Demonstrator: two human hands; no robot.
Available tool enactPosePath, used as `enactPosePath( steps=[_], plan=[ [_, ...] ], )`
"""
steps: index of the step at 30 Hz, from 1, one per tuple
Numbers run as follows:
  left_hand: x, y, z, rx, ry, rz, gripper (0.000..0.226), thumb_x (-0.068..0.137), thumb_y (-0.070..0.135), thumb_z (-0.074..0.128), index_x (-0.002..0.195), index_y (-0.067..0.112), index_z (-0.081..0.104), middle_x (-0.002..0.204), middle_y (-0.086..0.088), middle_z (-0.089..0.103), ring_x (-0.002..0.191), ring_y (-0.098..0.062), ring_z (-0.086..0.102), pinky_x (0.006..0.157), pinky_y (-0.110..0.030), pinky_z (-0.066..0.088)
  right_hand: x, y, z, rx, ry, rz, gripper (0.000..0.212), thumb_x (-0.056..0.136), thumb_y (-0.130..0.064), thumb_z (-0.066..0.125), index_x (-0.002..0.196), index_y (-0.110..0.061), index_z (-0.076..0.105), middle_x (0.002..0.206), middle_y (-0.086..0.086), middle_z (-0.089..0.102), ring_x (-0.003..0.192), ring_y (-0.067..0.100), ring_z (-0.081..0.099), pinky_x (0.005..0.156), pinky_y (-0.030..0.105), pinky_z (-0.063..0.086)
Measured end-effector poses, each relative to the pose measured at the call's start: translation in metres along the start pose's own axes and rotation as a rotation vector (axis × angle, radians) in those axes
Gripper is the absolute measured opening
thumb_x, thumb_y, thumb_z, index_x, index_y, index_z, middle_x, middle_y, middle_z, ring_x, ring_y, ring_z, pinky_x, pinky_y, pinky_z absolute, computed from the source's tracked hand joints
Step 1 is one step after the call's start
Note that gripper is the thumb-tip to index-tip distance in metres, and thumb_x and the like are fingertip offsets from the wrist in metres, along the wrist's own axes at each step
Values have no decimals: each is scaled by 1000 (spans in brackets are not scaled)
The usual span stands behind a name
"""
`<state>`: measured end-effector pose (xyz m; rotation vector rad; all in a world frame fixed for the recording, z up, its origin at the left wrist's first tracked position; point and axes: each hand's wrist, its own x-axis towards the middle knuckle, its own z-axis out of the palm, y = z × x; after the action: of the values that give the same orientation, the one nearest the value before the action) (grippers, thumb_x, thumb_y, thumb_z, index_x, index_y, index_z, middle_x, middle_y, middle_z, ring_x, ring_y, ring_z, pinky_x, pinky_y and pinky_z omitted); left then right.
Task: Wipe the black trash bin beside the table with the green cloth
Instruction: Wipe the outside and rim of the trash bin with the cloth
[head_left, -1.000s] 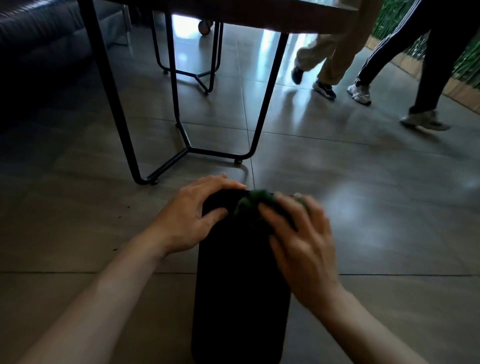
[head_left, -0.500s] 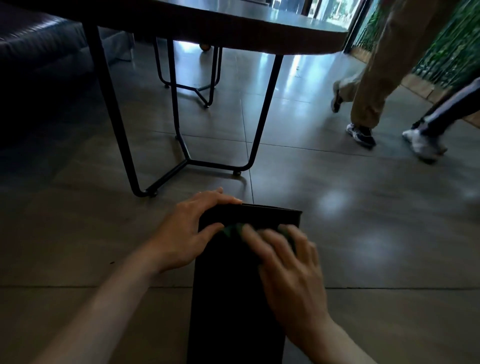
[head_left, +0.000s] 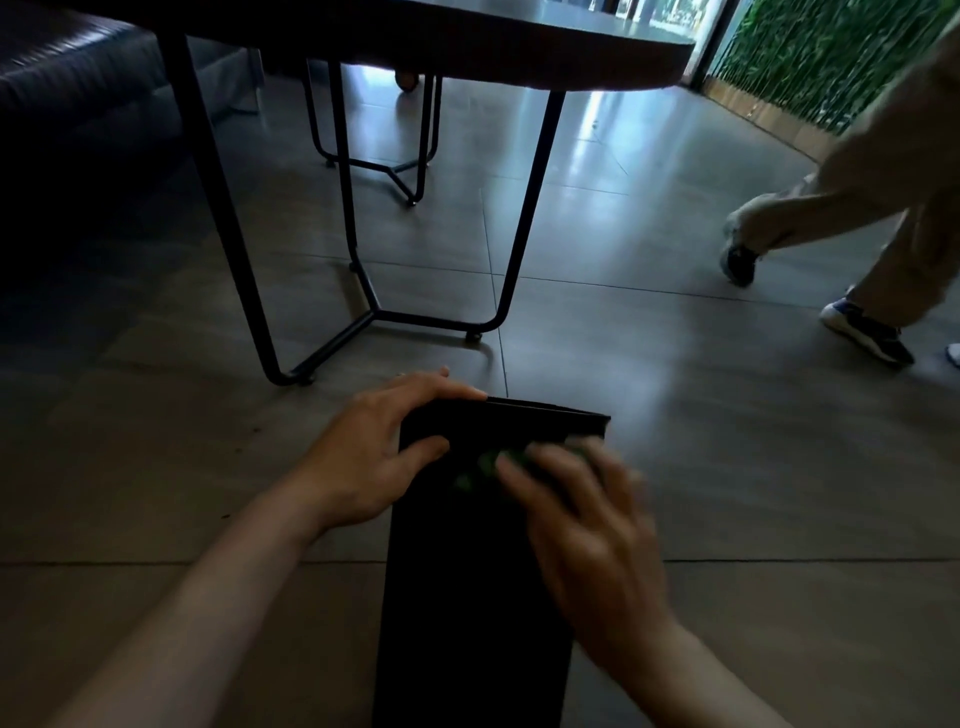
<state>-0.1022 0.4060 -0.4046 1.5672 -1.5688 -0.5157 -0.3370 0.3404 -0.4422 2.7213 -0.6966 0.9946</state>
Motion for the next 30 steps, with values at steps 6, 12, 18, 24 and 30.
enactPosePath(
  steps=[6, 12, 18, 24, 30],
  plan=[
    [-1, -1, 0, 8, 0, 11, 50, 90, 5, 68, 129, 36, 62, 135, 13, 61, 141, 5, 38, 118, -33, 34, -7, -6, 9, -42, 28, -46, 36, 99, -20, 60, 135, -20, 64, 129, 9, 67, 121, 41, 54, 93, 53, 49],
    [-1, -4, 2, 16, 5, 29, 52, 91, 7, 68, 130, 41, 60, 137, 15, 59, 141, 6, 37, 116, -29, 34, -59, -19, 17, -88, -89, -361, 33, 106, -30, 50, 138, -30, 59, 134, 1, 55, 122, 32, 54, 92, 43, 50],
    [0, -5, -1, 41, 7, 49, 50, 90, 6, 69, 131, 35, 61, 135, 14, 61, 140, 5, 39, 116, -25, 34, 22, -2, 6, -5, 68, 146, 36, 106, -28, 44, 132, -19, 67, 128, 11, 66, 121, 41, 54, 92, 47, 46],
    [-2, 0, 0, 48, 19, 45, 52, 88, 2, 70, 128, 34, 63, 135, 10, 62, 139, 6, 40, 114, -18, 32, -57, -30, 22, -101, -103, -448, 31, 105, -27, 49, 133, -32, 60, 132, -1, 57, 119, 30, 55, 90, 43, 56],
    [-4, -1, -1, 15, 6, 32, 52, 88, 2, 70, 127, 35, 63, 134, 11, 62, 139, 6, 40, 115, -23, 33, -69, -14, 8, -88, -194, -480, 36, 100, -35, 58, 136, -34, 56, 136, -2, 50, 123, 29, 52, 92, 42, 59]
  ],
)
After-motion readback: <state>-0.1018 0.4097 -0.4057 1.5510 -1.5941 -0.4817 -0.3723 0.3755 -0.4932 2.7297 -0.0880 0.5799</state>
